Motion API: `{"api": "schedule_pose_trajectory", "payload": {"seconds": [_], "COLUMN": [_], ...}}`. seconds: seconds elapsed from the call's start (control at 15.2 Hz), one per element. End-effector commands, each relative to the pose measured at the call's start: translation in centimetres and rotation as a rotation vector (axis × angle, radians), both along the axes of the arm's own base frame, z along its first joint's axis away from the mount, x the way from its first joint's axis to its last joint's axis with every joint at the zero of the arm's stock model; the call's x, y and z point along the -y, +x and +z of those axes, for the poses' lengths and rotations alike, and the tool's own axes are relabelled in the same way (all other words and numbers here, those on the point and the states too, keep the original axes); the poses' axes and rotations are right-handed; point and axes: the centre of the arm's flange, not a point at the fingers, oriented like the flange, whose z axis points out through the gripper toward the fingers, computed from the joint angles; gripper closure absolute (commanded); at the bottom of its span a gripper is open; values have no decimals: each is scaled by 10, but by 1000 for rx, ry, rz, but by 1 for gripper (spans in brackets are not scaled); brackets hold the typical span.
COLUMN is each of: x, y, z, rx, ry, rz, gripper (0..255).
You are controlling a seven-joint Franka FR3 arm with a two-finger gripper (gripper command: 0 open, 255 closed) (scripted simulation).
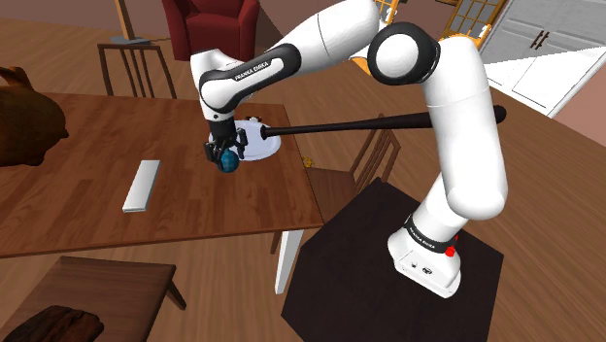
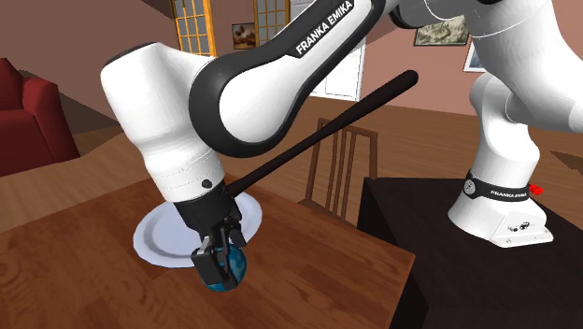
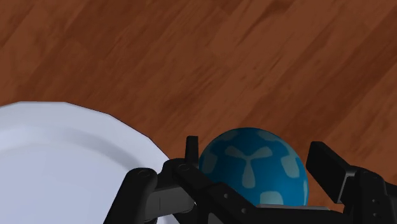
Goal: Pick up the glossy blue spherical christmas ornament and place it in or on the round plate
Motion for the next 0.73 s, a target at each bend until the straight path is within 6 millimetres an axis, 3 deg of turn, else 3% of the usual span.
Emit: {"api": "schedule_pose_trajectory", "payload": {"seconds": [0.0, 0.66], "x": [0, 0], "y": [0, 0], "z": [4, 57], "rx": [-1, -1], "ry": [0, 0], "rz": [0, 0], "gripper": [255, 255]}}
